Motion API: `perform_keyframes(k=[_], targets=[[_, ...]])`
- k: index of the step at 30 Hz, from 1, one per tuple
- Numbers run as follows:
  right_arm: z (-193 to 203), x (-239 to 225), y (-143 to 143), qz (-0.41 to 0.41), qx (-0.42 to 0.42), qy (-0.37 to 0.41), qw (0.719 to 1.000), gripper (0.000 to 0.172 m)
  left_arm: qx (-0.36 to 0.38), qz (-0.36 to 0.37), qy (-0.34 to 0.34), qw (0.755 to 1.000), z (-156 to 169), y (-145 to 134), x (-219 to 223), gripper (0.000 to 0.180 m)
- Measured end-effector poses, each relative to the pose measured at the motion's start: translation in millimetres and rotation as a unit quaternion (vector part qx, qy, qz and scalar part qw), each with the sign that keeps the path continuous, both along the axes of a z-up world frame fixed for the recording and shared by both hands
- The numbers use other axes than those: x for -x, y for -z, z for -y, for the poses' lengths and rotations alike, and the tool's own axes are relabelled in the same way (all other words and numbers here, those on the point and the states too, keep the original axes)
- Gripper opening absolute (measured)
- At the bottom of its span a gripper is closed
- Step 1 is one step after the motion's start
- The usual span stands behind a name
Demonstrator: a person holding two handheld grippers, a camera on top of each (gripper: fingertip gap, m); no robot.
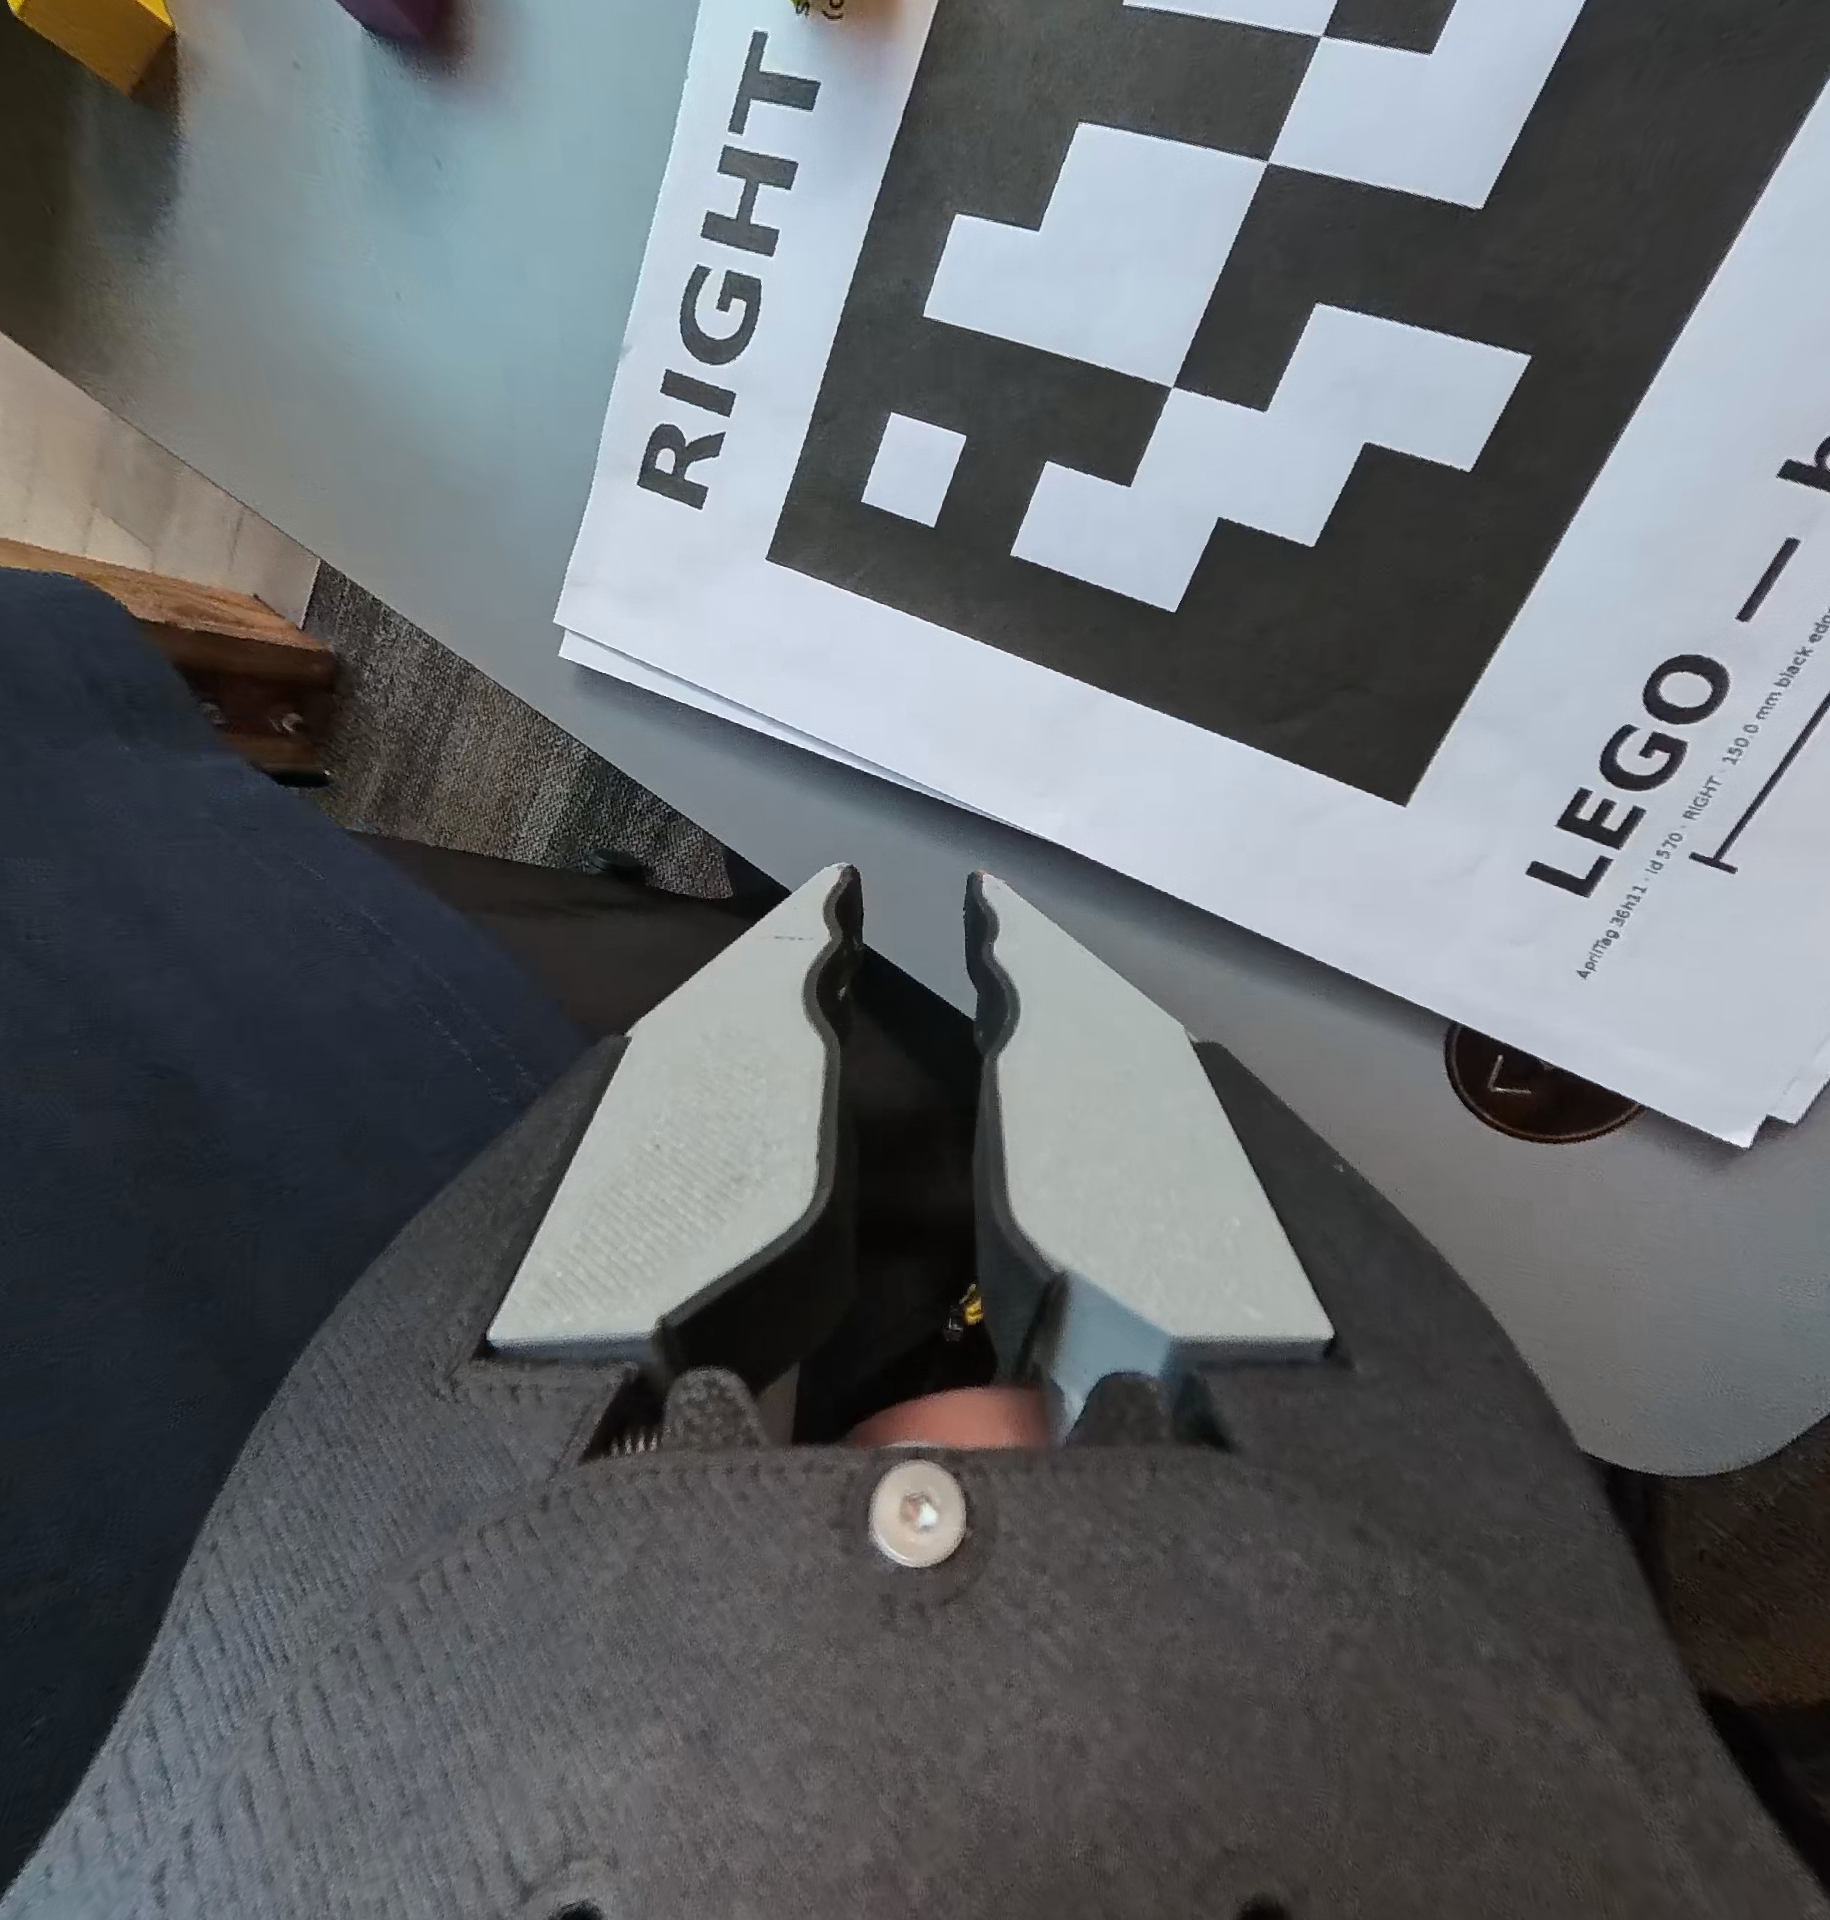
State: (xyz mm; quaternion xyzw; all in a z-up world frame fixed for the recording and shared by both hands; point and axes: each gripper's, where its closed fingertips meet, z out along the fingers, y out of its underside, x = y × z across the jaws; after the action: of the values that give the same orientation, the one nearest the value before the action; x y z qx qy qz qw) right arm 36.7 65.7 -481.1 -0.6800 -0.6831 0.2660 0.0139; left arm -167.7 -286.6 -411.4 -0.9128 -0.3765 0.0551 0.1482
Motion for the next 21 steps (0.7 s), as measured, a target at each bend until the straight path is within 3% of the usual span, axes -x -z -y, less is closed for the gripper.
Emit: perform_keyframes(k=[3,6,11,13,15,19,21], targets=[[0,-2,0,0.003,0.0,-0.002,1.0,0.018,-0.11,0.033,-0.028,0.993,4,-41,6,0.004],[0,-5,2,0.009,-0.004,-0.012,1.0,0.017,-0.241,0.051,-0.054,0.968,7,-79,17,0.005],[0,0,-1,0.008,-0.007,-0.018,1.0,0.017,-0.473,0.103,-0.099,0.87,18,-127,27,0.008],[2,3,-3,0.006,-0.008,-0.022,1.0,0.017,-0.502,0.123,-0.105,0.85,24,-122,24,0.007],[3,5,-4,0.005,-0.011,-0.027,1.0,0.017,-0.482,0.13,-0.097,0.861,28,-104,17,0.007],[6,9,-8,0.0,-0.01,-0.028,1.0,0.017,-0.505,0.118,-0.119,0.846,37,-103,23,0.008],[8,8,-8,0.001,-0.011,-0.03,0.999,0.017,-0.494,0.099,-0.117,0.856,42,-103,27,0.009]])
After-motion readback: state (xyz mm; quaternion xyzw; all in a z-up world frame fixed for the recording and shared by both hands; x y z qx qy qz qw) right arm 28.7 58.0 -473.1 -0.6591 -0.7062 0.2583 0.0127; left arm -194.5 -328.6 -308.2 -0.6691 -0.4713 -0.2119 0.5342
